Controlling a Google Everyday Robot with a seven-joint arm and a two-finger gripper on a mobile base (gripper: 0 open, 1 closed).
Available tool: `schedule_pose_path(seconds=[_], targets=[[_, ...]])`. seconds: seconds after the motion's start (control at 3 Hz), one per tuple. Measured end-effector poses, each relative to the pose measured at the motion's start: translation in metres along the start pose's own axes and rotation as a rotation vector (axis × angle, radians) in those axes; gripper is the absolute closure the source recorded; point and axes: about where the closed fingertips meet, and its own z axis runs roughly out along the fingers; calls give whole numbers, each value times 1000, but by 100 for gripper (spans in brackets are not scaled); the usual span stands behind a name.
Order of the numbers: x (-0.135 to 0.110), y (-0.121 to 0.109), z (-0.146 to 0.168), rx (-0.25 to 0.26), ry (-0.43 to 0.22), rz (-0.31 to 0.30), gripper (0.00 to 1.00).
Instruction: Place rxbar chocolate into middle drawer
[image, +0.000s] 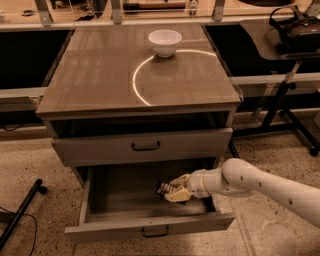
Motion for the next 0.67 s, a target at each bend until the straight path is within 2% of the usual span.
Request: schedule_pose_path(seconds=[0.33,0.67], targets=[[13,-13,11,71,22,39,43],[17,-20,13,102,28,53,19]])
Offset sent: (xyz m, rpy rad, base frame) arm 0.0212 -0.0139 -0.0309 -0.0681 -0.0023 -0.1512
